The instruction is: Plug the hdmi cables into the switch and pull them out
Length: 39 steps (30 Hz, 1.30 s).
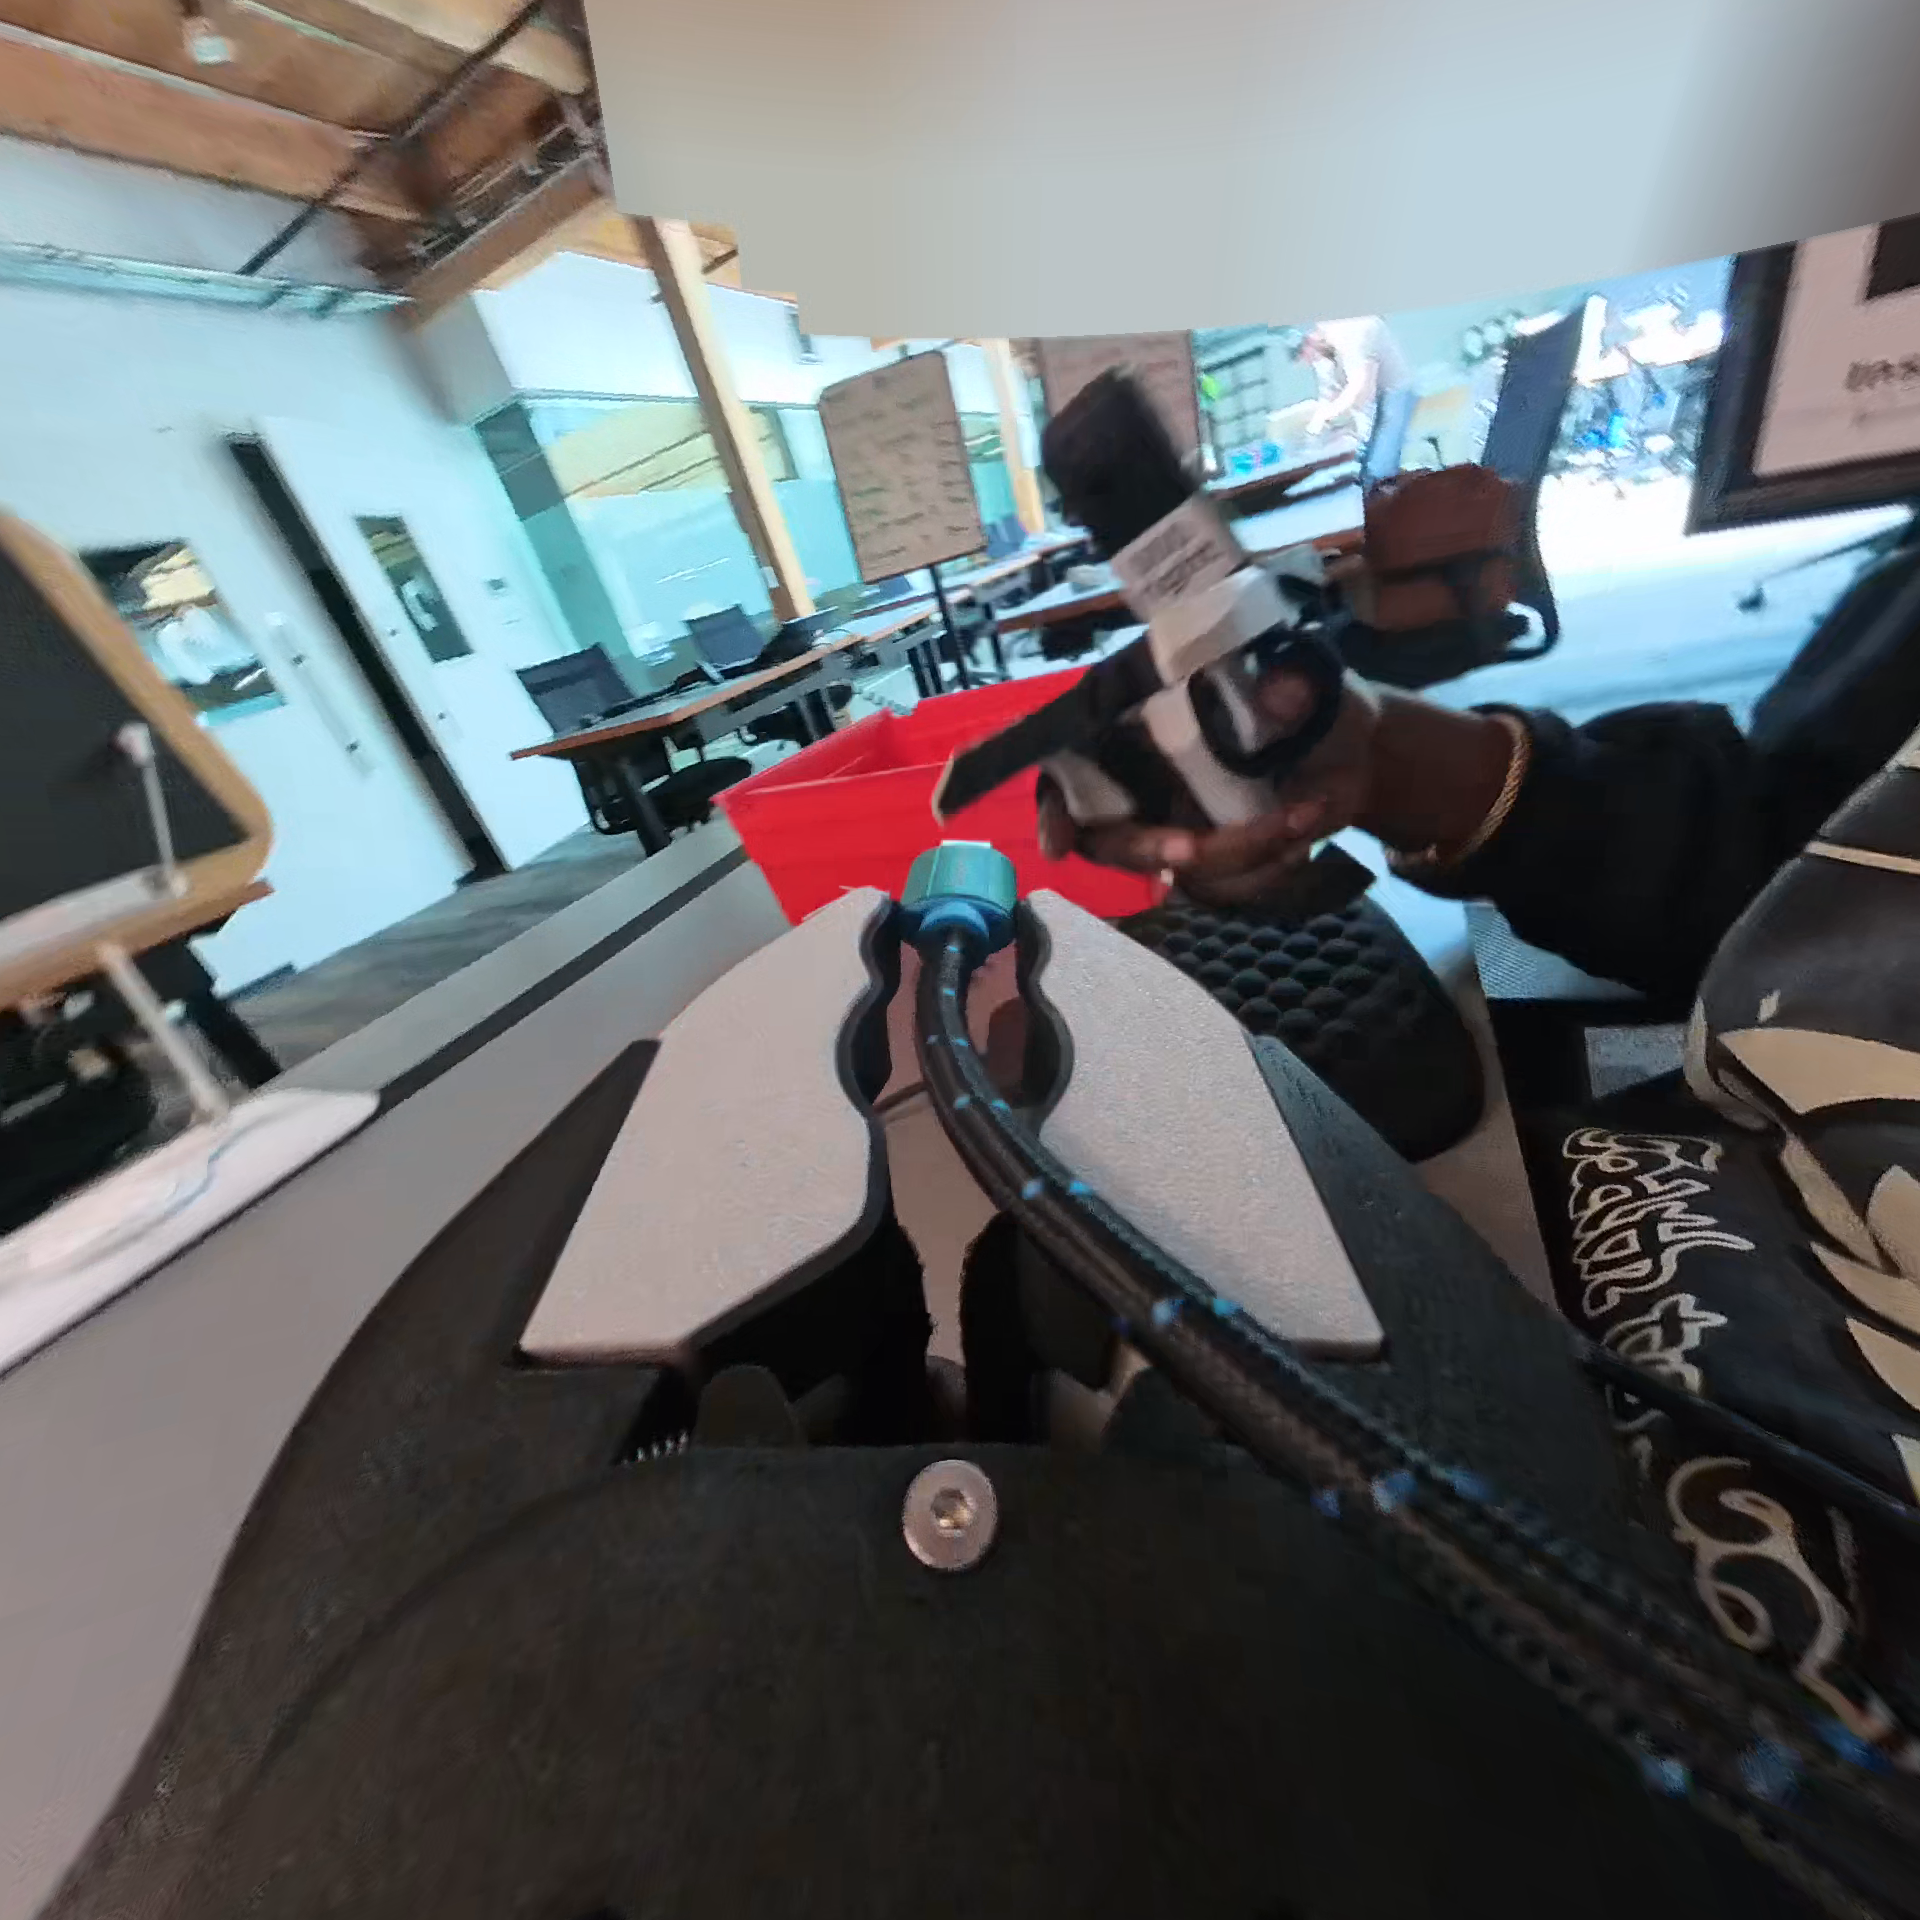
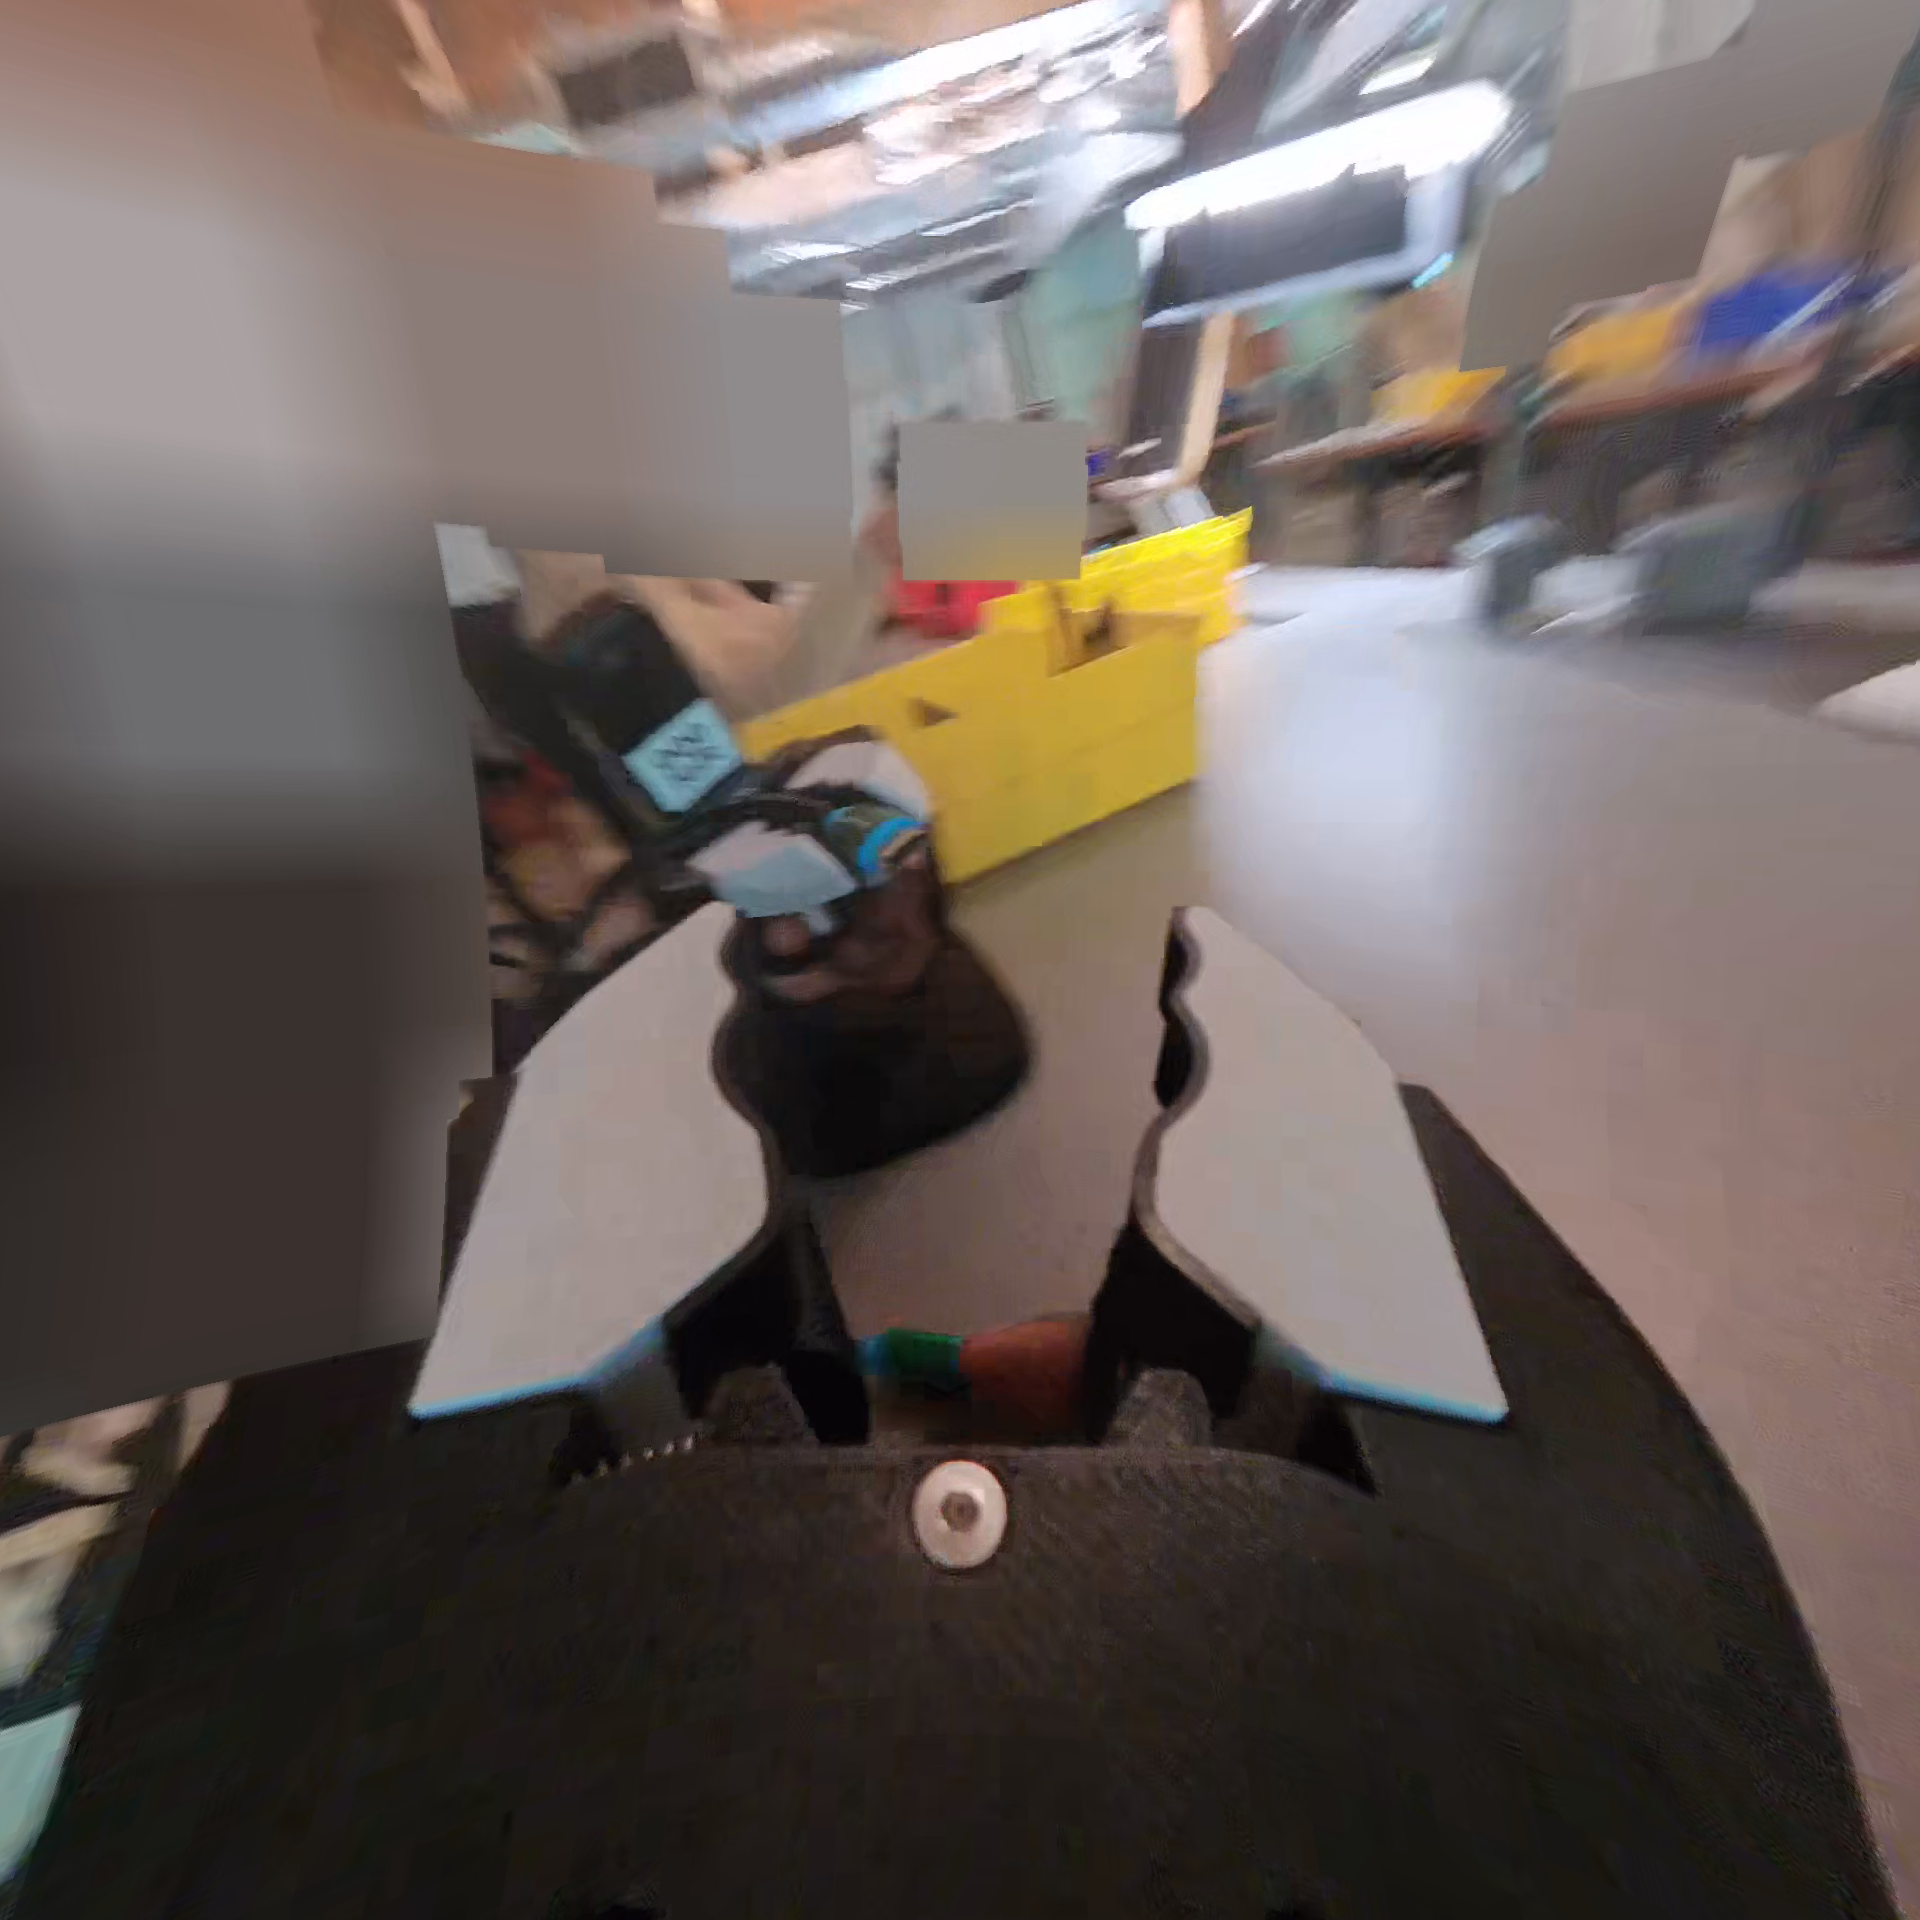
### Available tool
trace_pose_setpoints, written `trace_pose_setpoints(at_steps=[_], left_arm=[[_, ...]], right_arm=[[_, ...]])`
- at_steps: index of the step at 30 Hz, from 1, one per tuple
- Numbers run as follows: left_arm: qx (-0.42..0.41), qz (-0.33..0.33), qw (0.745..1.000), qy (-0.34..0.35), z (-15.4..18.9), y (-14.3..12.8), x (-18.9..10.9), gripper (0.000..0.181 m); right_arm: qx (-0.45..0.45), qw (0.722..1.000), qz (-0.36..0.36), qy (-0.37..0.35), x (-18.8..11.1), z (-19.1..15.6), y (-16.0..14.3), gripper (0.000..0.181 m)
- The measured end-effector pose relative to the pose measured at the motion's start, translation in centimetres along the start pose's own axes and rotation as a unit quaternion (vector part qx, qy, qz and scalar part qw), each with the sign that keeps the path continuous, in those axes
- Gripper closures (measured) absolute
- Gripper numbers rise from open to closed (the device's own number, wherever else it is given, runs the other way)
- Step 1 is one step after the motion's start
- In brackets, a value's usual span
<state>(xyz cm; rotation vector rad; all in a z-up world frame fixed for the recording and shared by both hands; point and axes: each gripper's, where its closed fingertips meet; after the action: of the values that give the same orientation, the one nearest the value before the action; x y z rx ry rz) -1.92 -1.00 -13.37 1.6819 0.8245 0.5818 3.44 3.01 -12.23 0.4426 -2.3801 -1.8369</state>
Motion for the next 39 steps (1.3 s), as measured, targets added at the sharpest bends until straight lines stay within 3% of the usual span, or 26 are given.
trace_pose_setpoints(at_steps=[2, 3, 5, 8, 10, 13, 16, 18, 21, 28, 34, 39], left_arm=[[-0.025, 0.007, 1.000, 0.012, -0.4, -0.4, -0.9, 0.161], [-0.031, 0.012, 0.999, 0.010, -0.3, -0.3, -1.2, 0.161], [-0.033, 0.011, 0.999, -0.006, 0.1, -0.4, -1.1, 0.161], [-0.028, 0.005, 0.999, -0.026, 1.0, -0.6, -0.5, 0.161], [-0.026, 0.007, 0.999, -0.025, 1.0, -0.5, -0.6, 0.161], [-0.035, 0.017, 0.999, -0.026, 0.8, -0.3, -0.9, 0.160], [-0.034, 0.020, 0.999, -0.030, 0.8, -0.3, -1.0, 0.161], [-0.035, 0.019, 0.999, -0.031, 0.8, -0.4, -1.0, 0.161], [-0.036, 0.023, 0.999, -0.031, 0.8, -0.3, -1.1, 0.161], [-0.033, 0.006, 0.999, -0.036, 1.0, -0.8, -0.8, 0.161], [-0.021, -0.011, 0.999, -0.043, 1.5, -1.2, -0.4, 0.160], [-0.014, -0.021, 0.999, -0.047, 1.8, -1.5, -0.2, 0.160]], right_arm=[[-0.105, 0.992, -0.016, -0.074, -1.2, 0.6, 1.3, 0.100], [-0.141, 0.985, -0.059, -0.085, -1.4, 0.5, 1.1, 0.106], [-0.161, 0.961, -0.214, -0.069, -1.7, 0.4, -1.1, 0.104], [-0.184, 0.879, -0.440, -0.020, -3.0, 0.9, -5.1, 0.090], [-0.199, 0.816, -0.543, -0.005, -3.6, 2.2, -6.8, 0.086], [-0.162, 0.756, -0.633, 0.035, -3.7, 3.9, -8.6, 0.085], [-0.072, 0.721, -0.687, 0.062, -3.6, 5.6, -10.5, 0.082], [-0.038, 0.715, -0.695, 0.066, -3.3, 6.5, -11.4, 0.083], [-0.059, 0.722, -0.687, 0.058, -3.1, 7.8, -12.3, 0.087], [-0.090, 0.748, -0.657, 0.019, -3.7, 5.4, -12.6, 0.108], [-0.070, 0.773, -0.626, -0.072, -5.1, 2.6, -13.4, 0.107], [-0.104, 0.782, -0.611, -0.058, -5.4, 2.3, -14.0, 0.100]])
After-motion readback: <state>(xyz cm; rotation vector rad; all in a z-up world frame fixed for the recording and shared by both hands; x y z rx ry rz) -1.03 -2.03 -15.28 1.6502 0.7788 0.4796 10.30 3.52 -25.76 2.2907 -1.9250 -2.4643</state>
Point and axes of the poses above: each gripper's, where its closed fingertips meet, x out along the fingers, y out of its top, z = x × y across the jaws, and after that the axes turned 9 degrees about -z, right-handed
